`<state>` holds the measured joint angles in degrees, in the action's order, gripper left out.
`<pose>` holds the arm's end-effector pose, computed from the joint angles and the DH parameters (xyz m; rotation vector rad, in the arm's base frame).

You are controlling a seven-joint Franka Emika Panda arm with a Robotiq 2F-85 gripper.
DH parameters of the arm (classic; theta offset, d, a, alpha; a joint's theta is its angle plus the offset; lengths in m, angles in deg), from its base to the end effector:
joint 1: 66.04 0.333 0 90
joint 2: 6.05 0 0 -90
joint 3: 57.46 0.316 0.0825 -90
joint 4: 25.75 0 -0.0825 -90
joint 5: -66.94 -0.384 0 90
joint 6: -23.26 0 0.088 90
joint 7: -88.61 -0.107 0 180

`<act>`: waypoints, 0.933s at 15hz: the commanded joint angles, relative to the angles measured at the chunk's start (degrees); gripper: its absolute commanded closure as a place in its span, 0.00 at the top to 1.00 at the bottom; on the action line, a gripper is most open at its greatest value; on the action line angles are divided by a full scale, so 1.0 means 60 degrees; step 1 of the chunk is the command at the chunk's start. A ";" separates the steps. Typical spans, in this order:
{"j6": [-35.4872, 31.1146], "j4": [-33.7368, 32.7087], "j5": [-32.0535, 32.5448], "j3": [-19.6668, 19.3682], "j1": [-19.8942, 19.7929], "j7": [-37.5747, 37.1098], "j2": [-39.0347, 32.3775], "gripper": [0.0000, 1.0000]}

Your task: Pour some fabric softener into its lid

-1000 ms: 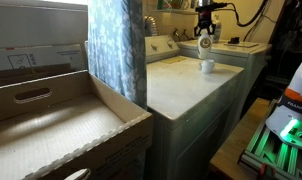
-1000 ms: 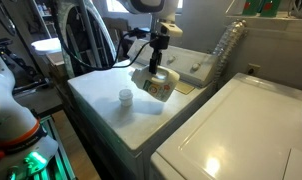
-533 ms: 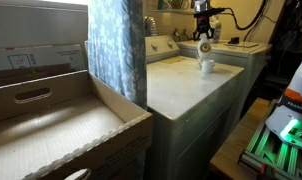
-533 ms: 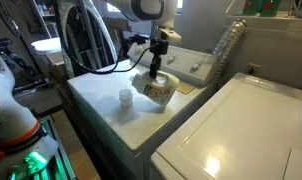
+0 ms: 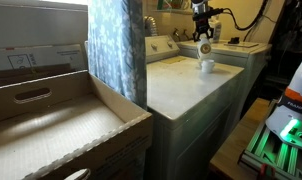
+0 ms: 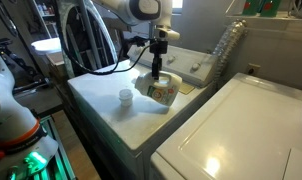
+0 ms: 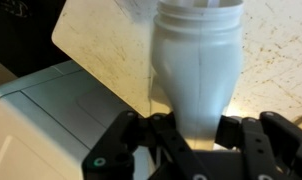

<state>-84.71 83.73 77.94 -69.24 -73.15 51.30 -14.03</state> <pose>0.5395 -0.1961 0.4138 2.6128 -1.2732 -0.1872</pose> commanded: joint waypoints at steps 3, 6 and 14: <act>-0.0325 0.0871 0.1280 0.0310 0.0343 -0.0918 0.1063 0.00; -0.0559 0.1281 0.1660 0.0492 0.0389 -0.1175 0.1339 0.00; -0.1352 0.2100 0.1537 0.0580 0.0219 -0.0681 0.1799 0.00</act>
<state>-91.00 93.28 85.52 -65.92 -71.08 45.82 -7.85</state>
